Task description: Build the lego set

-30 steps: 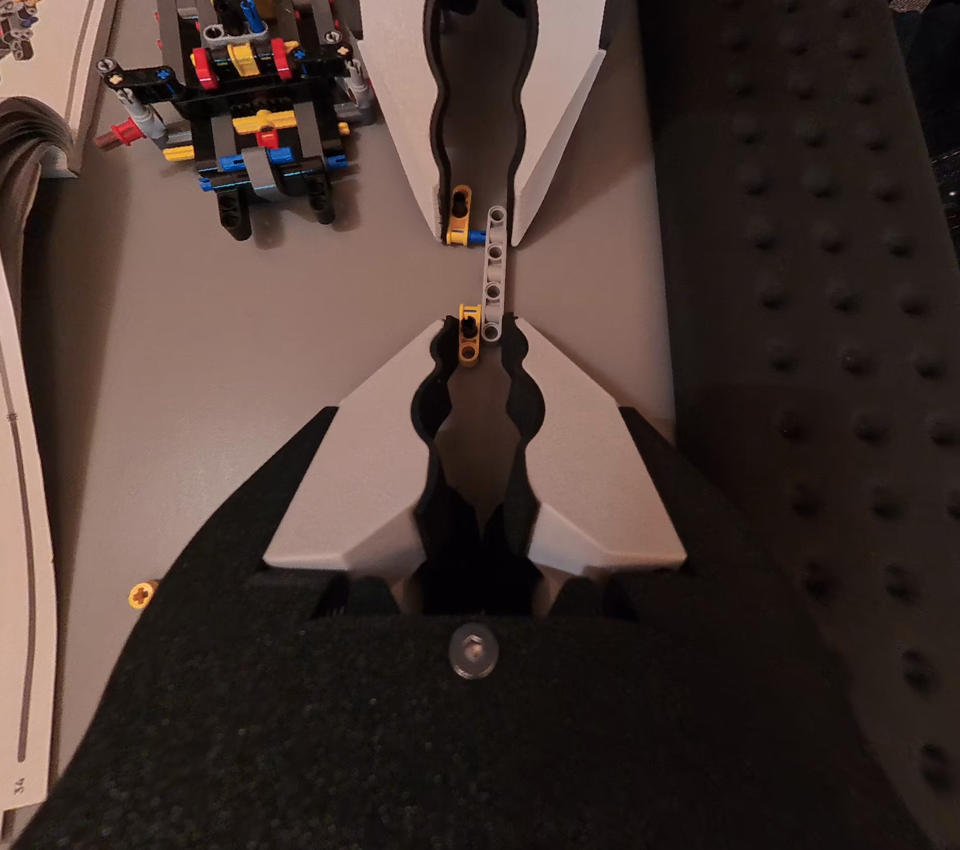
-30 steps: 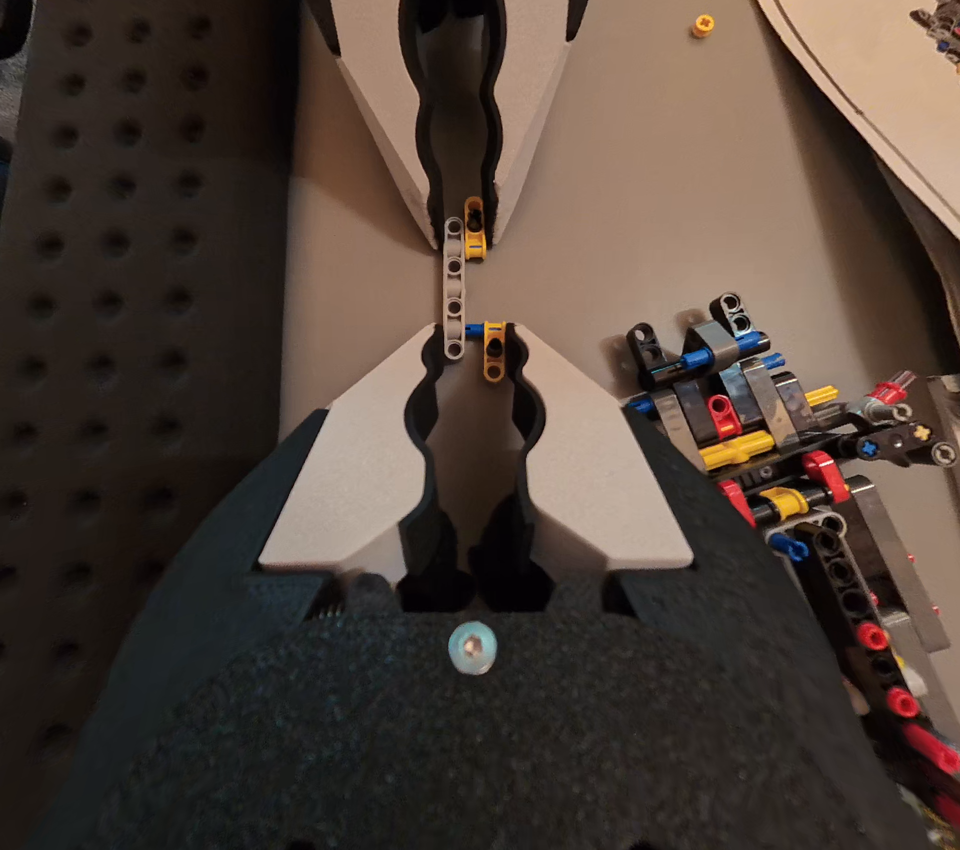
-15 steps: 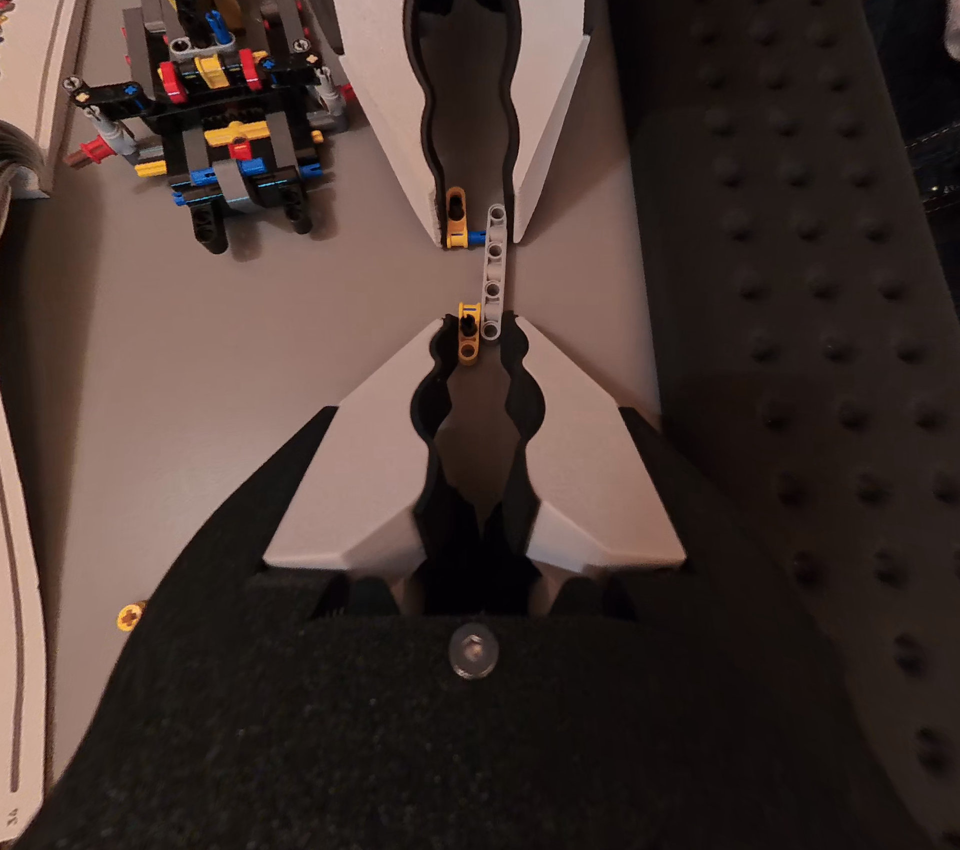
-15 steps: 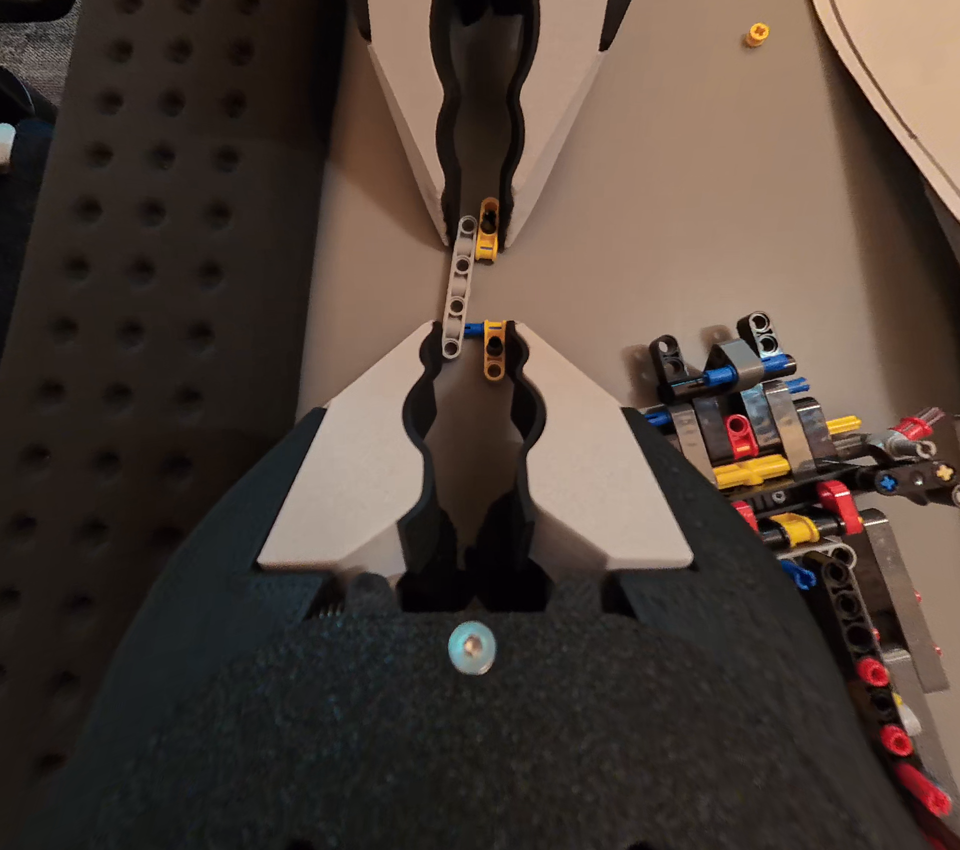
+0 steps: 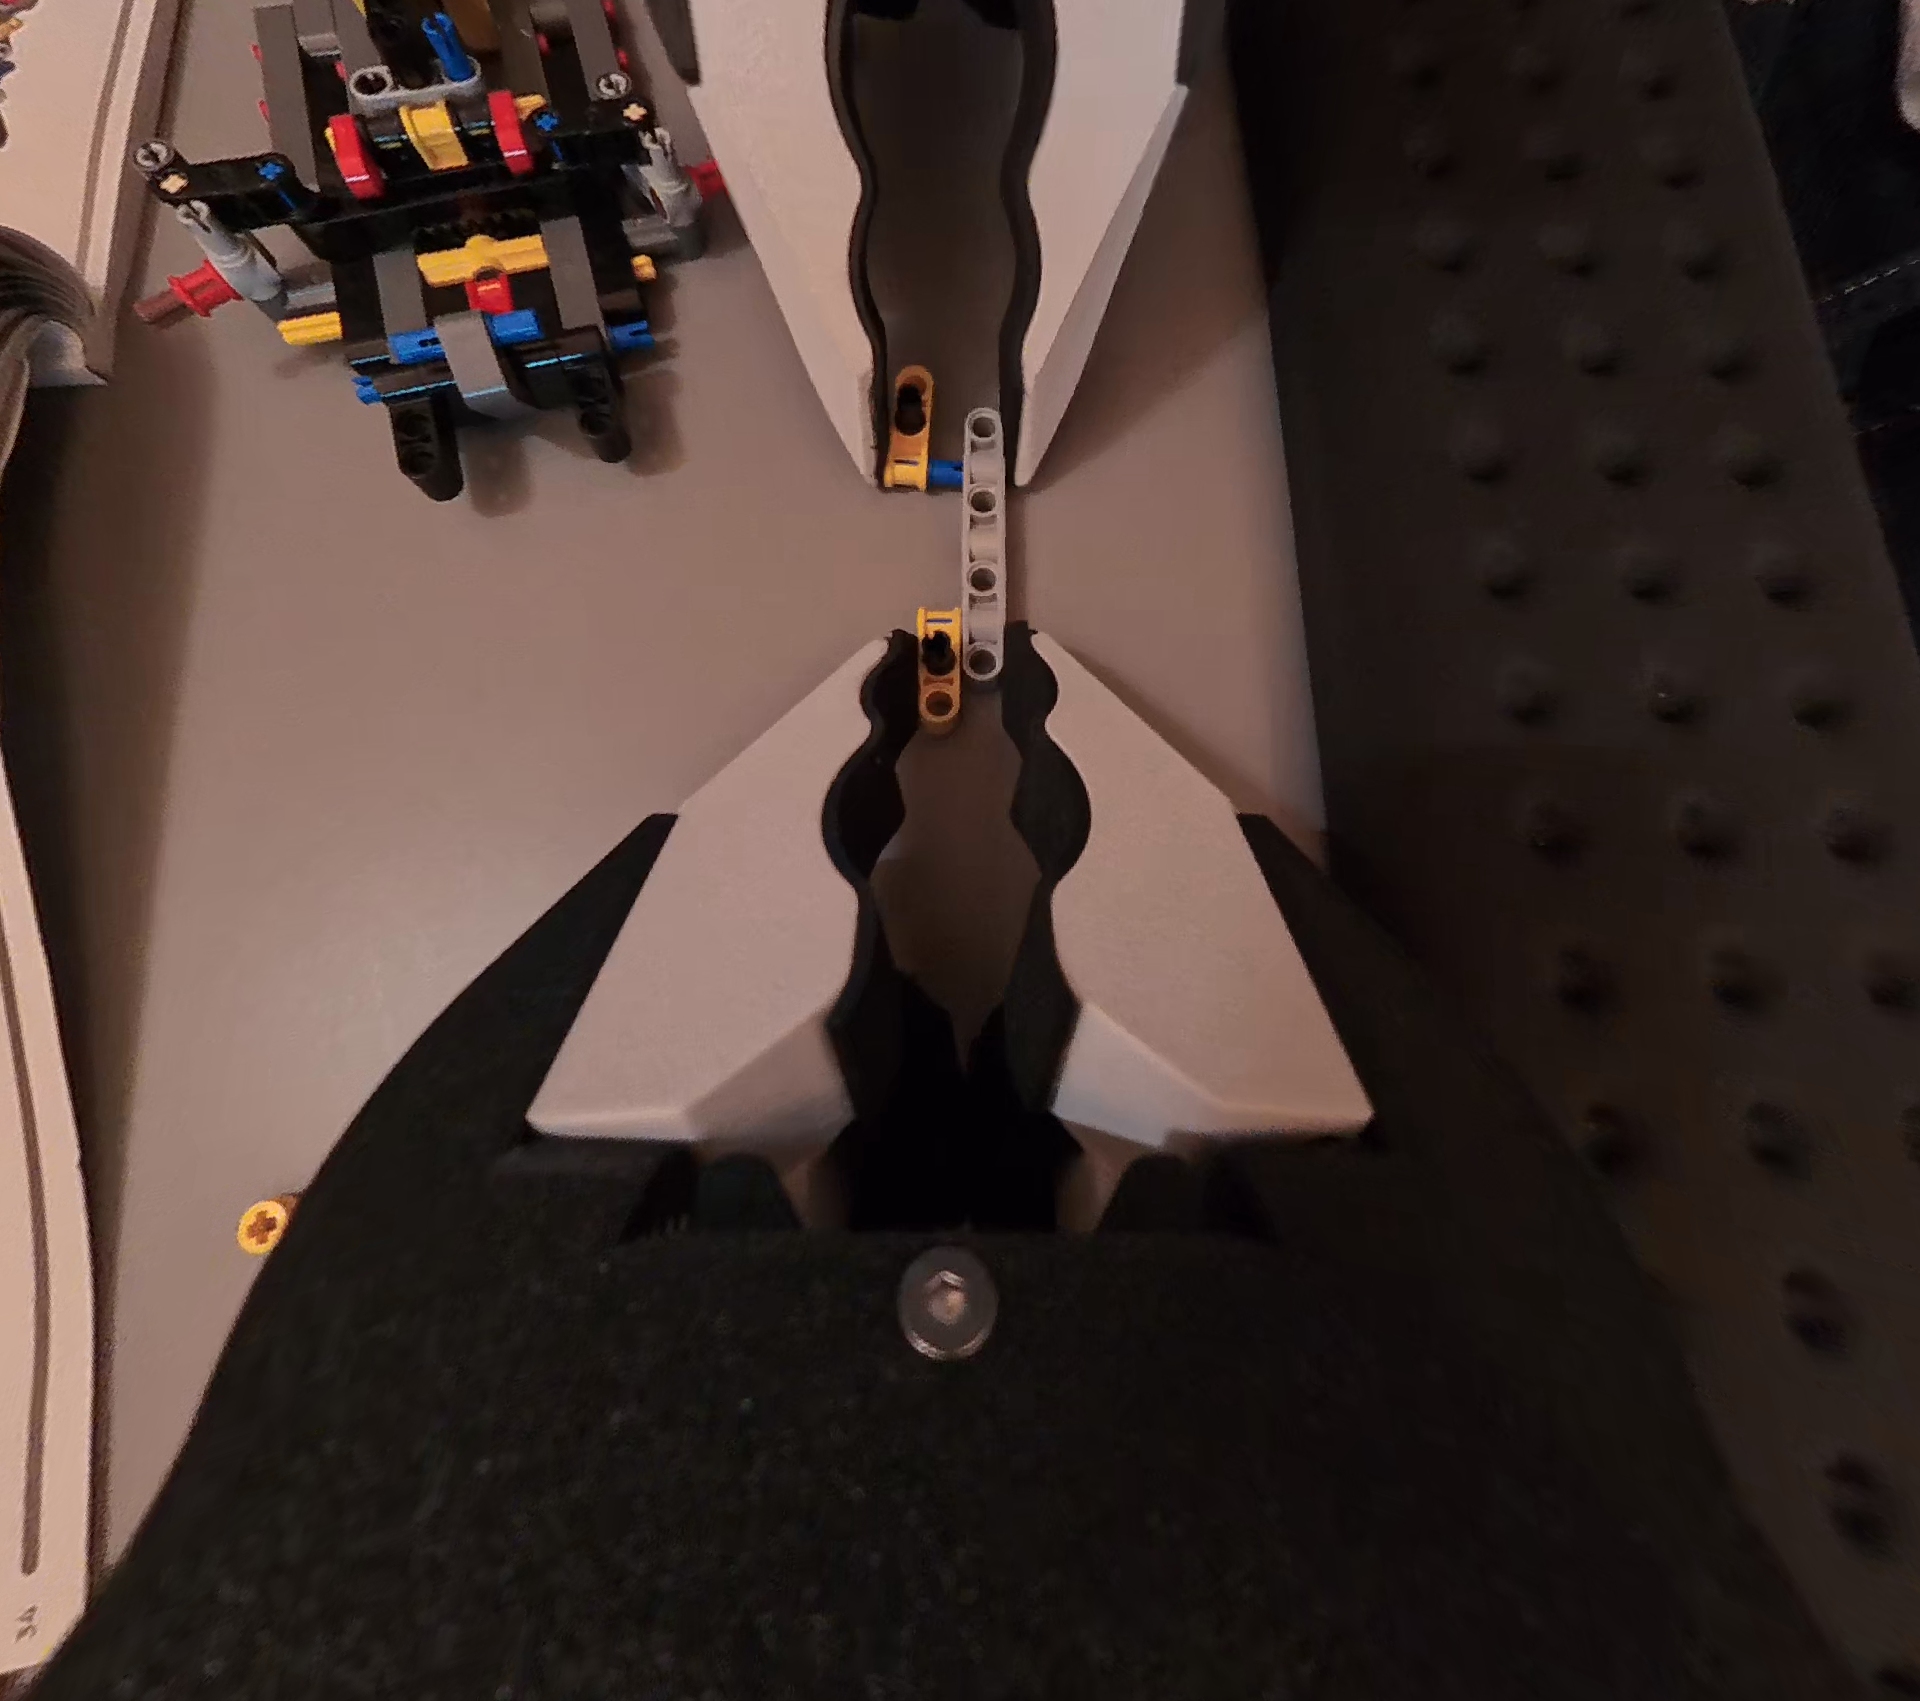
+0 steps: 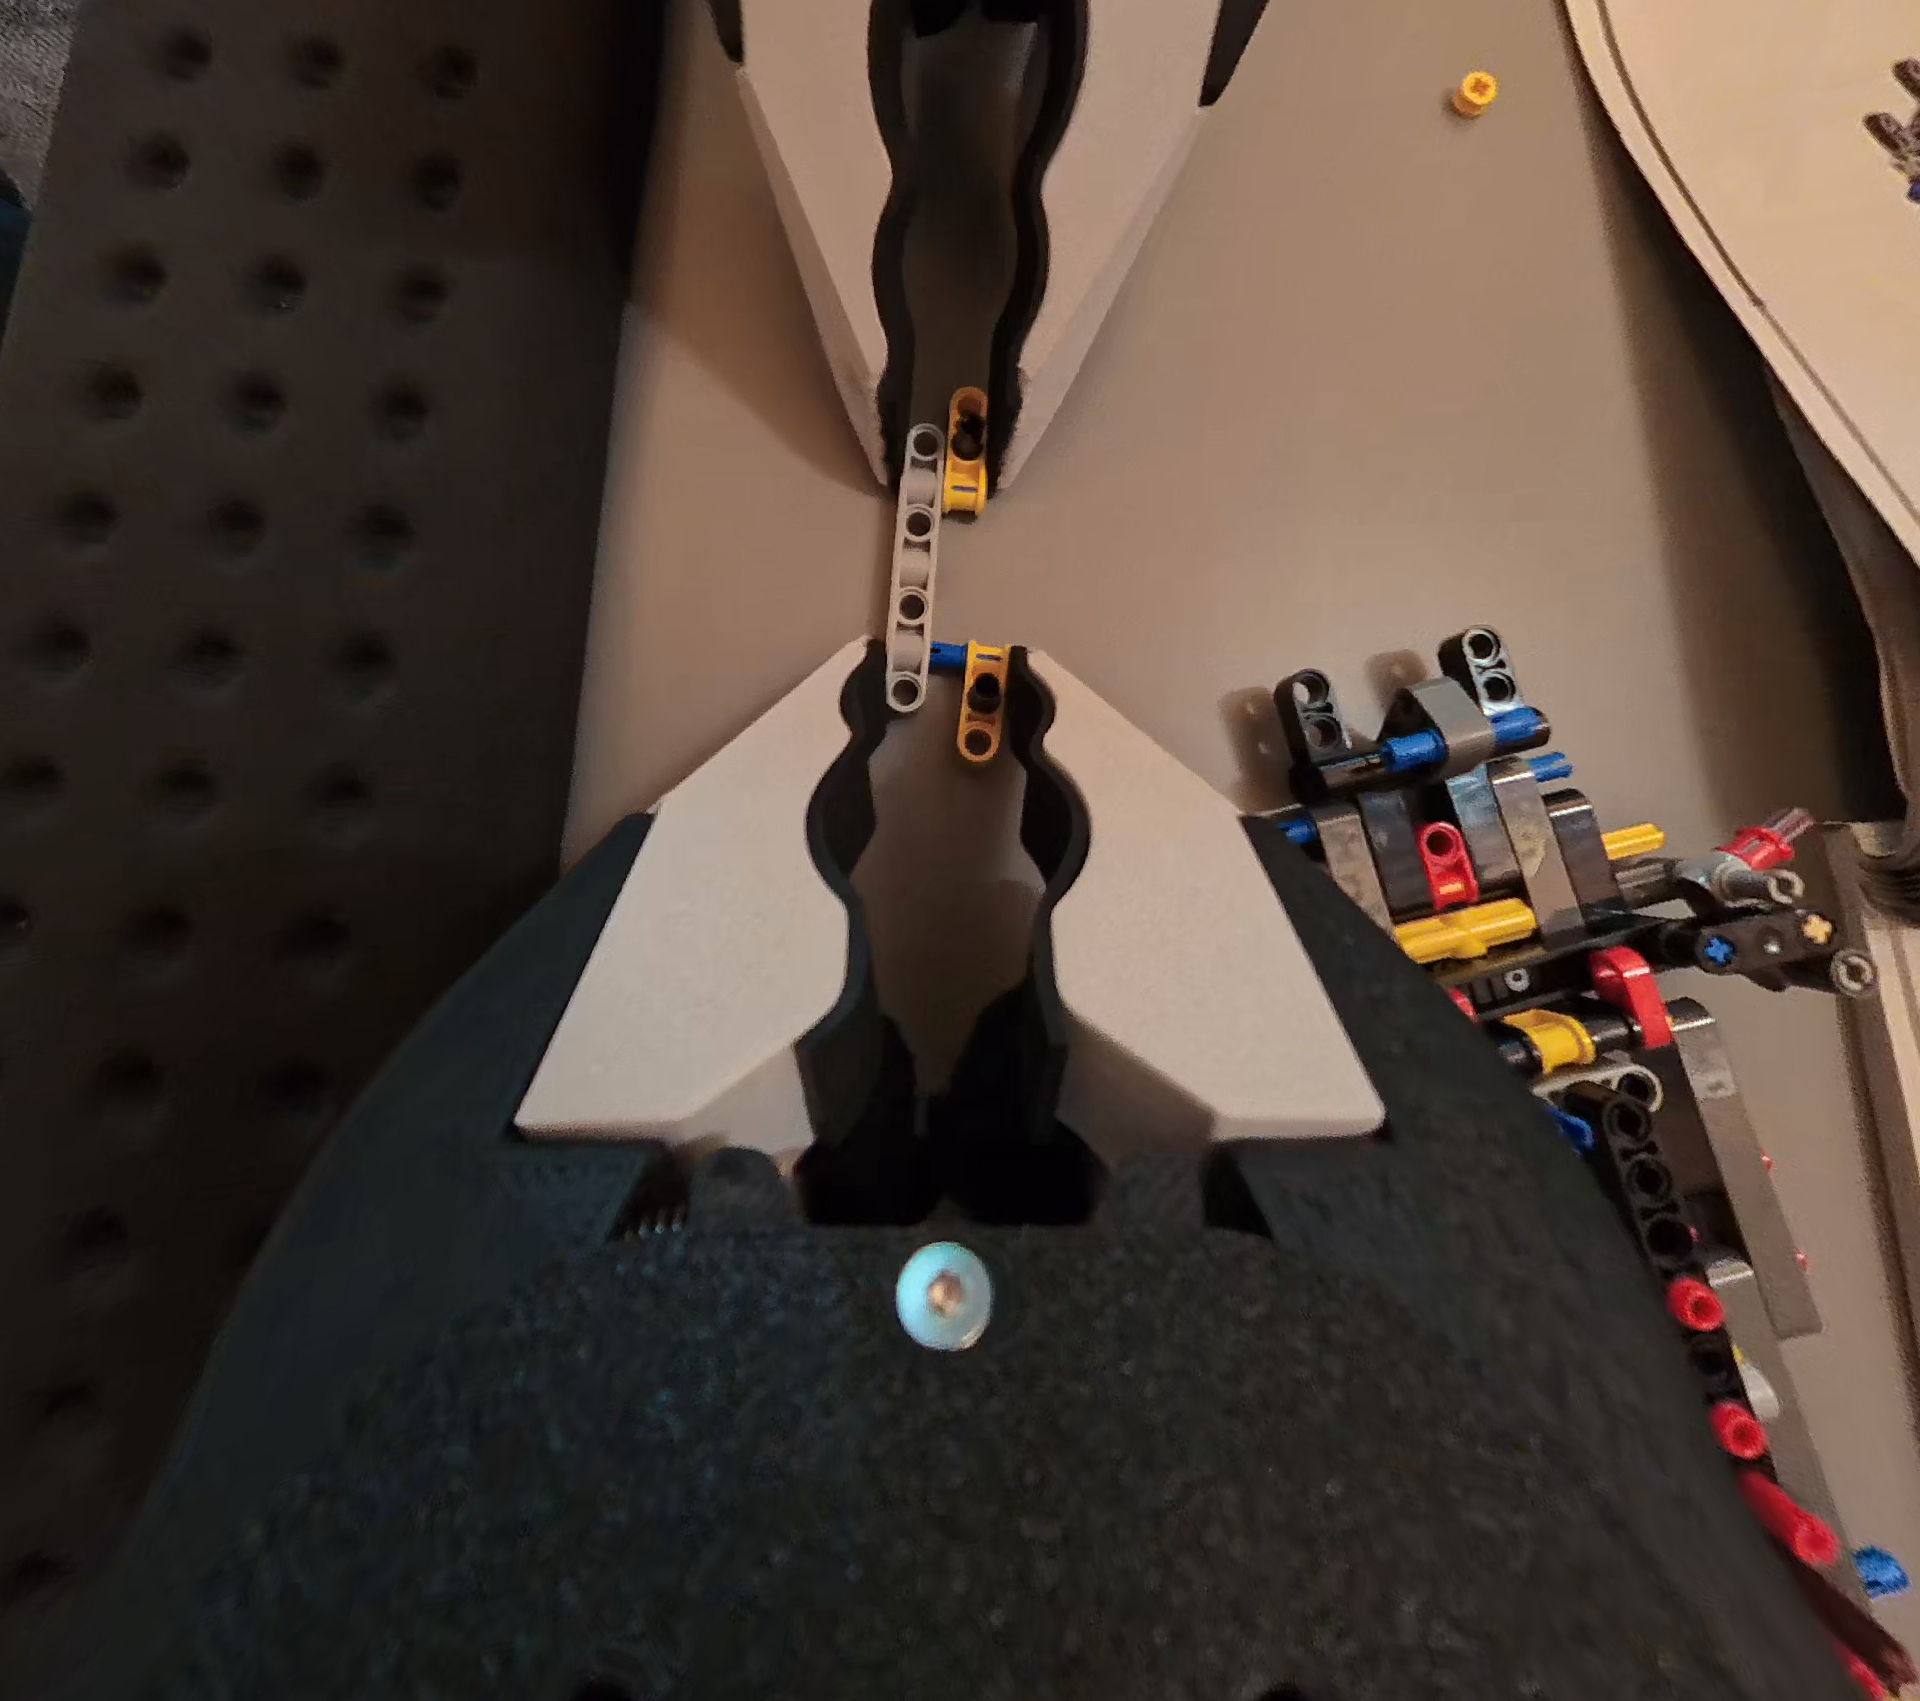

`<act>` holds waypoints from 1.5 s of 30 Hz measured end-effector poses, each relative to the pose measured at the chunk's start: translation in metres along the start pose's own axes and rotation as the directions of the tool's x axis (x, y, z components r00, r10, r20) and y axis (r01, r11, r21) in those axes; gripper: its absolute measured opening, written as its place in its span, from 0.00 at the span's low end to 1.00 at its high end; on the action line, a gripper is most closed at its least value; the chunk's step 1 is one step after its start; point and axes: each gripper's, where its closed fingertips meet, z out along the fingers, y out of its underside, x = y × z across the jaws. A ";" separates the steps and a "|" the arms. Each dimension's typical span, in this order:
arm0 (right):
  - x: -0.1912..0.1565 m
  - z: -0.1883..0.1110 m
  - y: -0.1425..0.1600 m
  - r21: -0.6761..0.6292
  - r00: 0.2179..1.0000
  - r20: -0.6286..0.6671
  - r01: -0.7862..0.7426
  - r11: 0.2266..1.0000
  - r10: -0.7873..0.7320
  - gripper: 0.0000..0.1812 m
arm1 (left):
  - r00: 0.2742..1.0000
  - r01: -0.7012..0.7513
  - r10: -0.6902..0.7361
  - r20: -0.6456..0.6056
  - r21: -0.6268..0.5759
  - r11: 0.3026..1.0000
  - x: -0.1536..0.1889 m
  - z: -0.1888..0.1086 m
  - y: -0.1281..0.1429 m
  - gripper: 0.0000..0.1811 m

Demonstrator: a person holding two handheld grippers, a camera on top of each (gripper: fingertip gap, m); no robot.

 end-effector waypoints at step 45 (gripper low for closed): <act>-0.001 -0.017 -0.001 0.094 0.993 0.043 -0.115 0.989 0.111 0.16 | 1.000 -0.013 0.013 -0.005 0.001 1.000 0.003 0.001 -0.001 0.08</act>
